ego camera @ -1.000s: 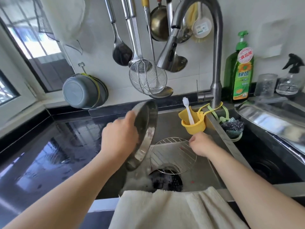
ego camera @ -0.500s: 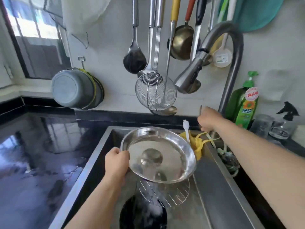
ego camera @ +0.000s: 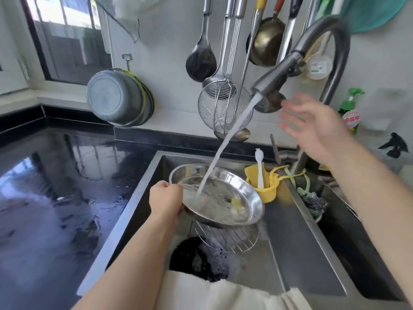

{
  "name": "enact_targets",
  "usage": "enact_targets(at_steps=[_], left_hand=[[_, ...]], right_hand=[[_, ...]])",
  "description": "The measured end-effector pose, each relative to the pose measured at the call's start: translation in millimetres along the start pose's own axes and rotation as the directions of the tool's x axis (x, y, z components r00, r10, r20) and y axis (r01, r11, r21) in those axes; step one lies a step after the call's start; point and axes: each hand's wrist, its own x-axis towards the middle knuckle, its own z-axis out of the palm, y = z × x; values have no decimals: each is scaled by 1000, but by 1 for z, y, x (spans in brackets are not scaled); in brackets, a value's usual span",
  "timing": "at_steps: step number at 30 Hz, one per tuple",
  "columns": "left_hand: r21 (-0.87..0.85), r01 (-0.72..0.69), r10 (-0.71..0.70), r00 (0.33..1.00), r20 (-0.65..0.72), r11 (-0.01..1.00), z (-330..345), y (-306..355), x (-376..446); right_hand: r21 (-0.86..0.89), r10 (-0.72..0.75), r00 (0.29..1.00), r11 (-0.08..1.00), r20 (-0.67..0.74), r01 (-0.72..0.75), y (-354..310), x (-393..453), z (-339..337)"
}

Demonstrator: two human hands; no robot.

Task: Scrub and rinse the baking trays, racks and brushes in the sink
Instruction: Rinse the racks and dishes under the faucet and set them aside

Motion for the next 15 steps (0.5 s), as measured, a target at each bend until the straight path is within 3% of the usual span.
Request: enact_targets(at_steps=[1,3,9,13,15], left_hand=[[-7,24,-24,1000,1,1000,0,1,-2],[-15,72,-72,997,6,997,0,1,-6],[-58,258,-257,966,29,964,-5,1,2],[-93,349,-345,937,62,932,-6,1,9],[-108,381,-372,923,95,918,-8,2,7]], right_hand=[[65,3,999,998,45,-6,-10,-6,8],[16,-5,997,1000,78,3,-22,-7,25],[75,-104,988,991,-112,113,-41,16,64],[-95,-143,971,987,-190,127,-36,23,69],[-286,-173,965,952,-198,112,-24,20,61]])
